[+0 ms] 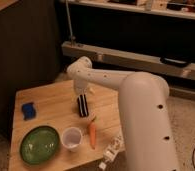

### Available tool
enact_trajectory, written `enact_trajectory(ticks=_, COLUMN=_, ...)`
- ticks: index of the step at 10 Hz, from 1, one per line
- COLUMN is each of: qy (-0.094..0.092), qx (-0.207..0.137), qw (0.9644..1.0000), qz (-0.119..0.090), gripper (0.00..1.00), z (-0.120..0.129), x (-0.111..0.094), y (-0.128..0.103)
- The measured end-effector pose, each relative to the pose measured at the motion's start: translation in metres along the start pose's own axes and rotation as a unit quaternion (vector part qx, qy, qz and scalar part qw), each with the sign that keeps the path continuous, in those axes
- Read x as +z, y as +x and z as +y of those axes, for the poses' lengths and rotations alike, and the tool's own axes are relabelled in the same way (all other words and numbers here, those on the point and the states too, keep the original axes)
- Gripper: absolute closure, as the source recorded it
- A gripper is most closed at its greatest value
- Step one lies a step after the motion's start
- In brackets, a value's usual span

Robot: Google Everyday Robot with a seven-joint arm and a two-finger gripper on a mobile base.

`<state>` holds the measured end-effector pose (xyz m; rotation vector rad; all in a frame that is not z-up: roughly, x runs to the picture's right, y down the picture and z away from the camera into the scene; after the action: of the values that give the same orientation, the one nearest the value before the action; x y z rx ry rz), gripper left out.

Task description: Place the eraser in the ceramic cup

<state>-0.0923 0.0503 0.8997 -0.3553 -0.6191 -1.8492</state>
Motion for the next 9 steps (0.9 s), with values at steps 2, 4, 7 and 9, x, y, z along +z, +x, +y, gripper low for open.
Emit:
enact_trajectory(ticks=2, qy=0.015, qx=0.001, qw=0.9999, qz=-0.007, gripper=0.2, z=-0.004, x=0.02, y=-0.002)
enact_trajectory(ticks=4, qy=0.022, qx=-0.004, qw=0.9997, qz=-0.013, gripper=0.2, z=-0.012, x=0.034, y=-0.004)
enact_trajectory(ticks=7, qy=0.021, qx=-0.008, qw=0.9997, qz=-0.006, gripper=0.3, z=-0.017, x=0.038, y=-0.006)
enact_trajectory(ticks=9, qy=0.017, qx=-0.013, qw=0.9998, qz=-0.005, gripper=0.52, z=-0.019, x=0.04, y=-0.007)
